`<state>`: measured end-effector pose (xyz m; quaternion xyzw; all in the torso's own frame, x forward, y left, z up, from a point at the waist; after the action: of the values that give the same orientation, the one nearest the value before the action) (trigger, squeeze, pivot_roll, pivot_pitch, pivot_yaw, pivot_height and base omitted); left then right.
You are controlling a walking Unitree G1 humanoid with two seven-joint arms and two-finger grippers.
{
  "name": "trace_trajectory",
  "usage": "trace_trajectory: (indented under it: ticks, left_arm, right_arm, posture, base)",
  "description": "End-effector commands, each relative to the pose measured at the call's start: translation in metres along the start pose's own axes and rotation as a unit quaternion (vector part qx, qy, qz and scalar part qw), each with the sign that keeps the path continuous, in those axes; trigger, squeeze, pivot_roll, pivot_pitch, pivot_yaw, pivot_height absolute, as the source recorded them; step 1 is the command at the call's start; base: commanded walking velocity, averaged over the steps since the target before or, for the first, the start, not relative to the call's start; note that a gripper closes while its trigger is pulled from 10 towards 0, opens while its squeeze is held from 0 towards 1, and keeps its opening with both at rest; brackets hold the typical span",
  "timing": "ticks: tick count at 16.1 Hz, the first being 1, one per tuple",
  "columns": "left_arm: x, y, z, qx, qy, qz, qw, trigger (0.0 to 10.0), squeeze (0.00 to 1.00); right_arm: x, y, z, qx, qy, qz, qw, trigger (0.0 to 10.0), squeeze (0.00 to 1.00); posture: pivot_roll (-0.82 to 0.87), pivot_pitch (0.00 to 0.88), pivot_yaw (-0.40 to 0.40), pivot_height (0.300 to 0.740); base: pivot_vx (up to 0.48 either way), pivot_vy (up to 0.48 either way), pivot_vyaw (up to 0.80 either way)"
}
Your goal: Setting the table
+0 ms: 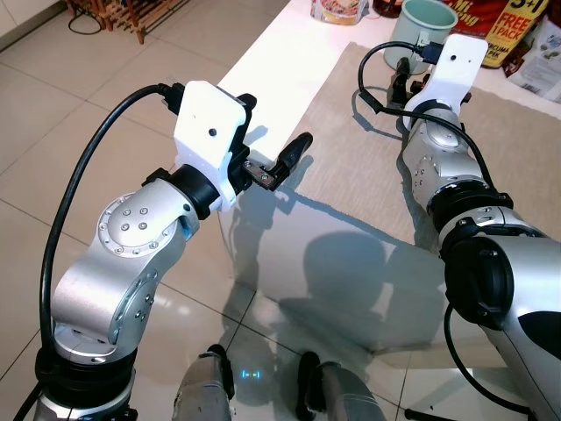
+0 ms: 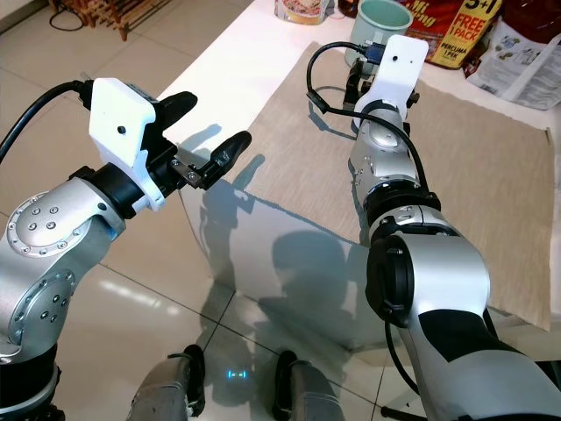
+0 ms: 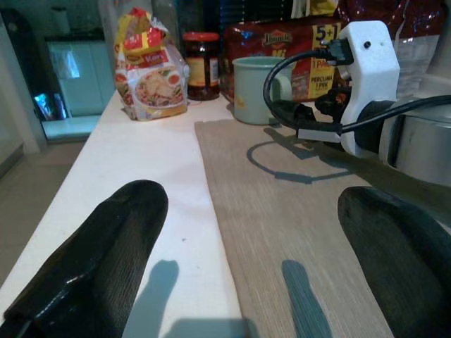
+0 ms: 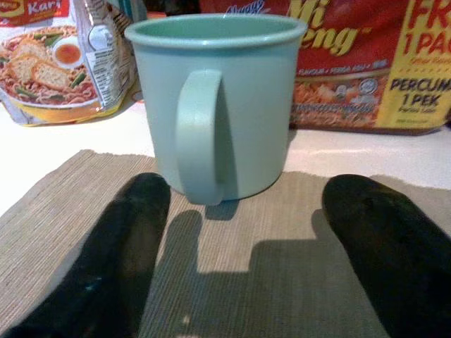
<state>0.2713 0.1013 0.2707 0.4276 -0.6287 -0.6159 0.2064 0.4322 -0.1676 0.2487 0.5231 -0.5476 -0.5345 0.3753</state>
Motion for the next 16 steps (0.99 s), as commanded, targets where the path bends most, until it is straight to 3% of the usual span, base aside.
trace_trajectory:
  ticks: [1,9,10,11,12,13,16]
  left_arm:
    - [0.004,0.005,0.002,0.006,-0.014,-0.004,1.0,10.0,0.0]
    - [0.005,0.009,0.004,0.005,-0.021,-0.005,1.0,10.0,0.0]
    - [0.005,0.009,0.004,0.005,-0.022,-0.004,1.0,10.0,0.0]
    - [0.006,0.009,0.004,0.004,-0.022,-0.003,1.0,10.0,0.0]
    - [0.006,0.009,0.004,0.003,-0.022,-0.002,1.0,10.0,0.0]
    - [0.006,0.009,0.004,0.003,-0.023,-0.001,1.0,10.0,0.0]
    - [0.009,0.009,0.005,0.004,-0.031,0.005,0.999,10.0,0.0]
  right_arm:
    - [-0.002,0.003,-0.001,-0.003,0.007,-0.012,1.0,10.0,0.0]
    - [-0.018,0.015,-0.001,0.04,0.053,0.022,0.998,10.0,0.0]
    - [-0.019,0.016,-0.001,0.044,0.056,0.022,0.997,7.8,0.0]
    - [-0.02,0.016,0.0,0.046,0.059,0.024,0.997,1.1,0.0]
    - [-0.02,0.016,0.0,0.046,0.06,0.025,0.997,1.1,0.0]
    - [-0.021,0.016,0.0,0.048,0.061,0.026,0.997,0.0,0.0]
    - [-0.022,0.018,0.0,0.054,0.066,0.028,0.996,0.0,0.0]
  posture:
    - [0.27,0.3,-0.104,0.74]
    - [0.28,0.313,-0.103,0.74]
    - [0.28,0.311,-0.103,0.74]
    - [0.28,0.31,-0.102,0.74]
    - [0.28,0.31,-0.102,0.74]
    - [0.28,0.31,-0.102,0.74]
    - [0.29,0.309,-0.106,0.74]
  base:
    - [0.0,0.0,0.0]
    - [0.0,0.0,0.0]
    - [0.0,0.0,0.0]
    - [0.0,0.0,0.0]
    - [0.0,0.0,0.0]
    - [0.0,0.0,0.0]
    - [0.0,0.0,0.0]
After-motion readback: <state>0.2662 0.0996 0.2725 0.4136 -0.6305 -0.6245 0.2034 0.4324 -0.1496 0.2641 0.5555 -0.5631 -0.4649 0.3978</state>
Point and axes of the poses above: a point about 5 cm out from each wrist's last joint towards the gripper, its own z axis pointing back from the gripper into the wrist, its own y axis along the axis of the wrist's last joint, x = y × z, the point moved 1 cm from there along -z, pointing out of the wrist towards the gripper, and after that the axes turned 1 degree about -z, right-handed, at the moved point
